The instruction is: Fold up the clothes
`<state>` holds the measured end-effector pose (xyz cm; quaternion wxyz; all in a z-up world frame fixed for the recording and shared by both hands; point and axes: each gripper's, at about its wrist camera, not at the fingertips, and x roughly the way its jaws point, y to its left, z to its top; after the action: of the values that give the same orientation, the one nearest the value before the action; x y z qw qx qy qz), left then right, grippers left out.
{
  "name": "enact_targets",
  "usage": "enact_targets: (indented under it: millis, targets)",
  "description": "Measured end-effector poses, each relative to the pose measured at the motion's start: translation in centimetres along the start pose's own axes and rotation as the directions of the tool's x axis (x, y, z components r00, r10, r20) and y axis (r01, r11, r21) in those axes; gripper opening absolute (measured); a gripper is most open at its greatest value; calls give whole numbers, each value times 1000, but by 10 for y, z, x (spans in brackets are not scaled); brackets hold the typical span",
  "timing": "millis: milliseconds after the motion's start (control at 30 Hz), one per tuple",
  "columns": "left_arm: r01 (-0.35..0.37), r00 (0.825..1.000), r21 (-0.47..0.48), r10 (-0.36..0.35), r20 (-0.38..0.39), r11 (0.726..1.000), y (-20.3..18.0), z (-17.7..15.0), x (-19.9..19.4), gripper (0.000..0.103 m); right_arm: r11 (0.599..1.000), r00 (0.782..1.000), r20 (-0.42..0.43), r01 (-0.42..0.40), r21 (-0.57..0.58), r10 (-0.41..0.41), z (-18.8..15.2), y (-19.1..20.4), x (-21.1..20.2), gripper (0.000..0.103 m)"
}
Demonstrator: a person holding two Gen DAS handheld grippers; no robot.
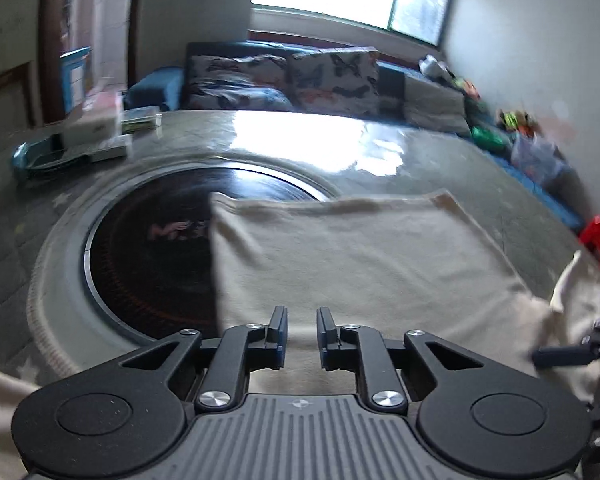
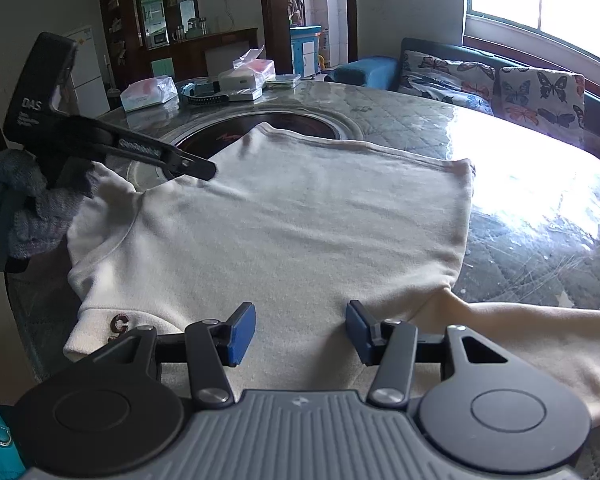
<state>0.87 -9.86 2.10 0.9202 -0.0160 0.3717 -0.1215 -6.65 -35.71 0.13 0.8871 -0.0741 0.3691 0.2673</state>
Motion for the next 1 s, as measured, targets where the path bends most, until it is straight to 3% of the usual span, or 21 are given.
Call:
enact_targets:
  millis: [100, 200, 500, 600, 633, 867, 1000]
  targets:
    - [-43, 999, -5, 43, -4, 999, -1, 2, 4, 25, 1000, 1000, 11, 12, 7, -12, 1, -1, -5, 51]
    - [-9, 1000, -30, 9, 6, 1000, -1, 3, -3, 25, 999, 999, 31, 26, 37, -27, 0, -7, -15, 51]
    - [78, 996, 63, -80, 27, 995, -50, -5, -22, 28, 979, 992, 37, 114, 168, -122, -23, -36, -39, 49]
    - [97, 995, 113, -100, 22, 989, -69, -10, -23, 43, 966, 986, 31, 152, 207, -162, -34, -45, -47, 49]
    - [101, 994, 133, -105, 21, 986, -75, -12, -23, 43, 963, 984, 25, 166, 212, -175, -37, -47, -49, 49]
    - [153, 987, 240, -158, 0, 959, -113, -23, -23, 43, 945, 965, 25, 249, 212, -260, -52, -59, -62, 48]
    - [174, 984, 265, -178, -10, 948, -128, -26, -21, 43, 896, 931, 48, 332, 295, -361, -54, -87, -73, 46]
